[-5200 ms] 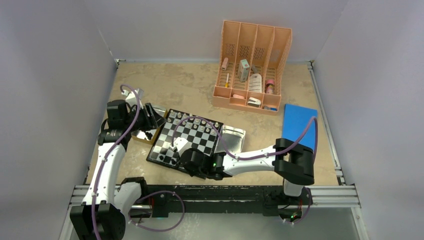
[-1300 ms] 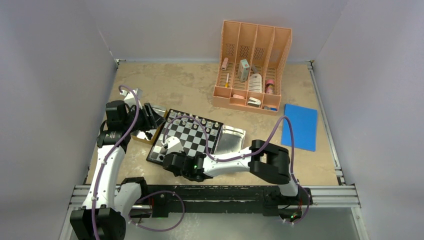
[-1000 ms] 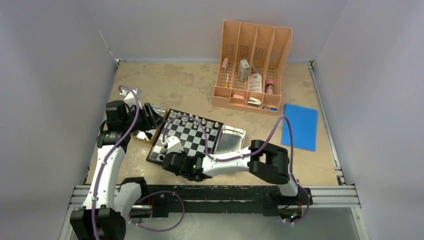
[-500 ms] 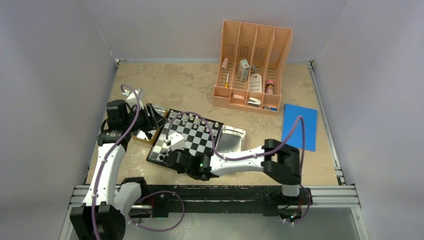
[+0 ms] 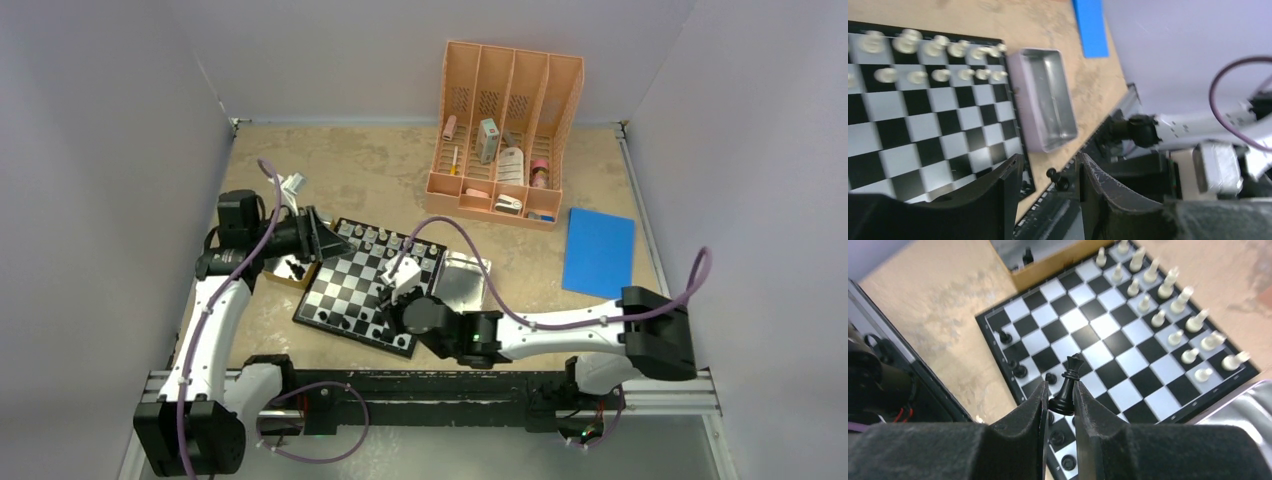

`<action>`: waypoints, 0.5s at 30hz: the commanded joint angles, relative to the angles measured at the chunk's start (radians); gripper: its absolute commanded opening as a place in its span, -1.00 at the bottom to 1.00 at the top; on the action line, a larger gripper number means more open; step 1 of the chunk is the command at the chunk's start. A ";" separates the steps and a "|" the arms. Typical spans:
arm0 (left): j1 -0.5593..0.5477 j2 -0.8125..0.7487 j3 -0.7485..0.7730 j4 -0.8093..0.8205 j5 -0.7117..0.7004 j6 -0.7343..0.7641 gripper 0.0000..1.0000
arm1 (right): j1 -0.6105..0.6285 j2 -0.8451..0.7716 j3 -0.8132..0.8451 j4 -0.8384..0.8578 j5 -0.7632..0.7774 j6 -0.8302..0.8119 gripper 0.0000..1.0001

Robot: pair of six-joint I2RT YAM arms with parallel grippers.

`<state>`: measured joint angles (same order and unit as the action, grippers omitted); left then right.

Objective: Set up the chess pieces on the board
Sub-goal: Pick up the chess piece from the chessboard, then place the chess piece on the chessboard.

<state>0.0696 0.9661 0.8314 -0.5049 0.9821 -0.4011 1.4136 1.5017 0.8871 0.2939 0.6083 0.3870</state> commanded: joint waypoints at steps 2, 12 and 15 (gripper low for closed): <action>-0.107 -0.001 0.028 0.016 0.157 -0.047 -0.16 | 0.002 -0.147 -0.106 0.345 0.047 -0.245 -0.58; -0.197 0.011 0.022 0.043 0.167 -0.081 -0.12 | 0.002 -0.250 -0.200 0.485 -0.017 -0.350 -0.59; -0.197 0.006 -0.014 0.120 0.206 -0.144 -0.13 | 0.002 -0.269 -0.224 0.513 -0.047 -0.377 -0.59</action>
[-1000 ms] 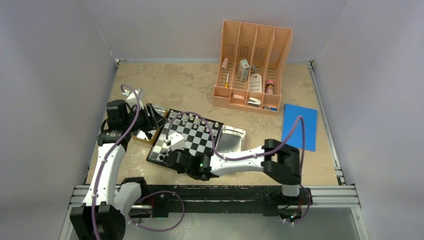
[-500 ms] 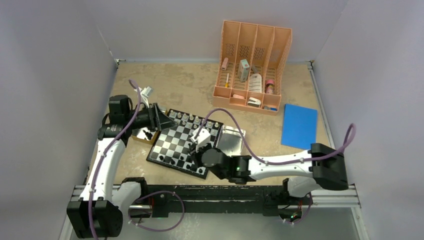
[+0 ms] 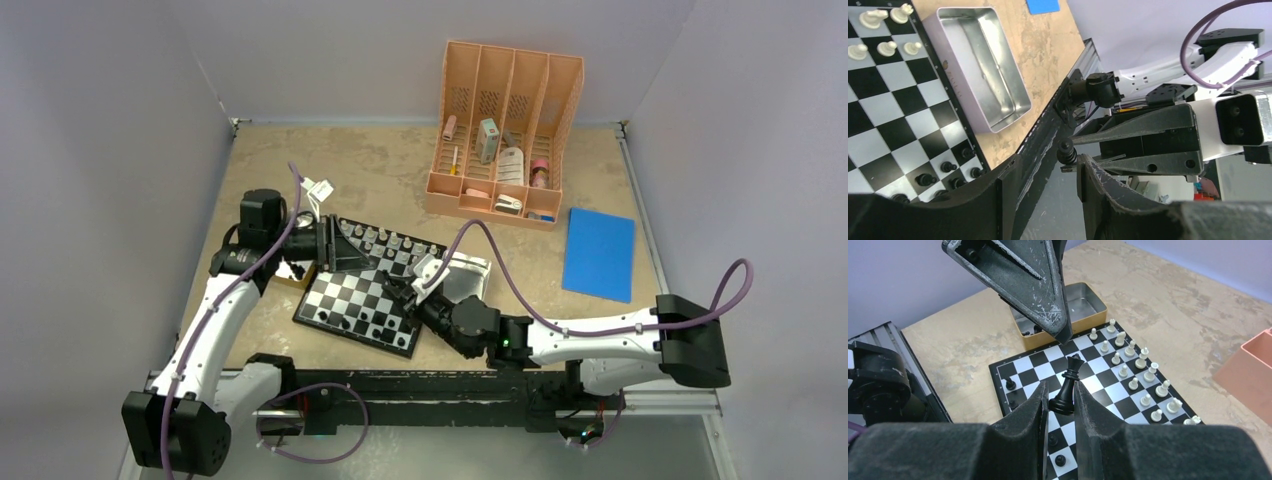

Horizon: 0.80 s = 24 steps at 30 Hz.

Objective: Set up the chess pieces on the board
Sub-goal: Place the chess piece on the chessboard.

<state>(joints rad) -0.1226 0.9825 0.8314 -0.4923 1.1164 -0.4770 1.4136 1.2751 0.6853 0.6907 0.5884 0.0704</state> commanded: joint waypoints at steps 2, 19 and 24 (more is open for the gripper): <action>-0.008 -0.016 -0.041 0.175 0.094 -0.138 -0.16 | 0.002 -0.051 -0.031 0.126 -0.043 -0.065 -0.59; -0.075 0.037 -0.024 0.165 0.136 -0.131 -0.31 | 0.003 -0.061 -0.047 0.160 -0.141 -0.171 -0.60; -0.083 0.036 -0.021 0.151 0.143 -0.118 -0.34 | 0.004 -0.054 -0.043 0.151 -0.139 -0.176 -0.60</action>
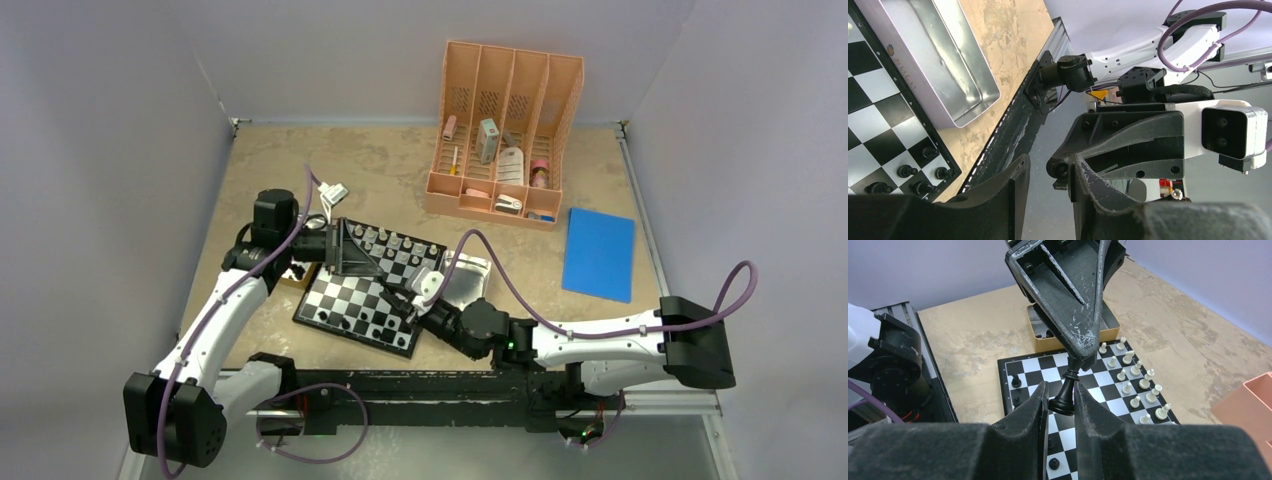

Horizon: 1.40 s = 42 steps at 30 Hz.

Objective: Set up the chess pieces on the board
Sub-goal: Place the chess piece on the chessboard.

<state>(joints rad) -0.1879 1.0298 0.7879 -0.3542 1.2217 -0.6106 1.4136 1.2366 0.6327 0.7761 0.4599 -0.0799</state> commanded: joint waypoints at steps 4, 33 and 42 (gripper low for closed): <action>-0.025 -0.008 0.021 -0.004 0.044 0.044 -0.35 | 0.003 -0.017 0.013 0.066 -0.010 -0.027 -0.60; -0.057 -0.126 0.107 -0.325 -0.564 0.180 -1.00 | 0.002 -0.142 -0.118 -0.008 0.072 0.285 0.02; -0.139 -0.288 0.018 -0.376 -0.919 0.026 -1.00 | 0.003 -0.264 -0.179 -0.082 0.064 0.388 0.03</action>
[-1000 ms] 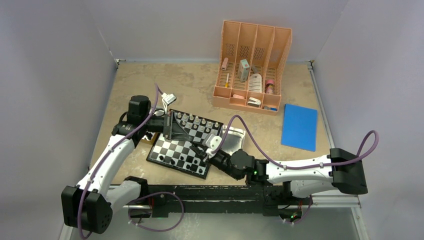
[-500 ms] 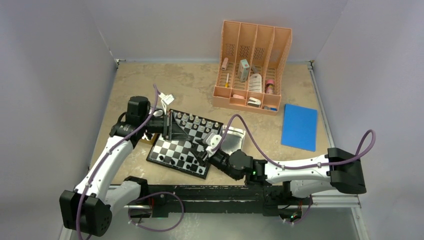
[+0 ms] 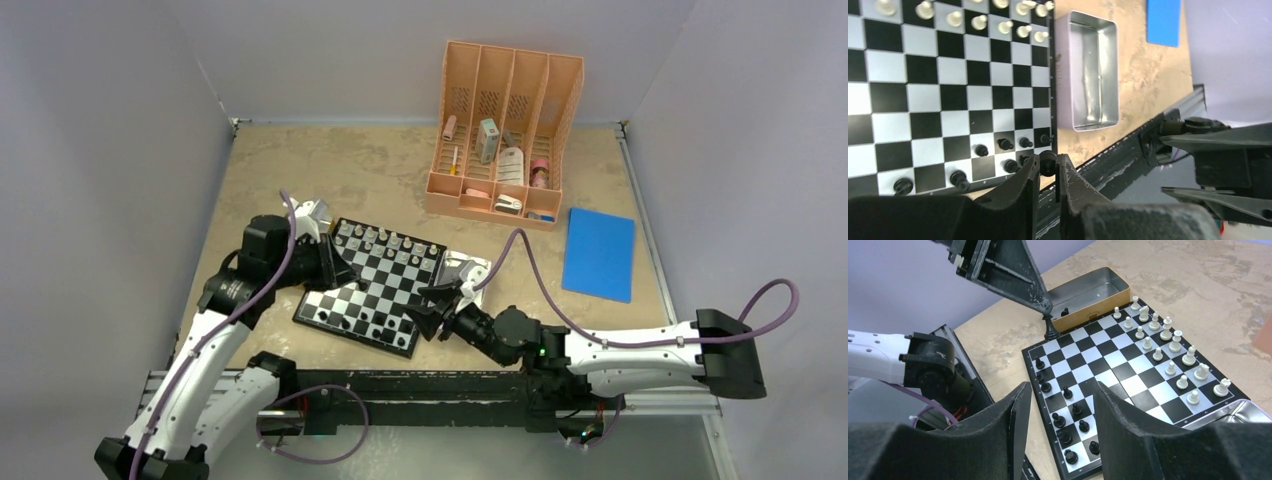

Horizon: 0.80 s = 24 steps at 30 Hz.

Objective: Set up the chess pieces on the board
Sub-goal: Place the chess piece on the chessboard.

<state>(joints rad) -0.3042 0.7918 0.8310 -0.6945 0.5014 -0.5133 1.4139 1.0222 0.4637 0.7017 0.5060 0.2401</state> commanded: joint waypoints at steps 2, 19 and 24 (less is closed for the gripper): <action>-0.032 -0.064 -0.042 -0.042 -0.237 -0.084 -1.00 | 0.002 -0.065 -0.016 -0.018 0.010 0.080 0.00; -0.271 -0.015 -0.180 0.056 -0.524 -0.310 -1.00 | 0.002 -0.115 -0.063 -0.070 0.018 0.119 -0.03; -0.377 0.037 -0.147 -0.056 -0.611 -0.421 -1.00 | 0.003 -0.105 -0.048 -0.094 0.010 0.095 -0.03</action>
<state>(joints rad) -0.6125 0.8005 0.6518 -0.6876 0.0074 -0.8108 1.4139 0.9180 0.4015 0.6098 0.5056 0.3466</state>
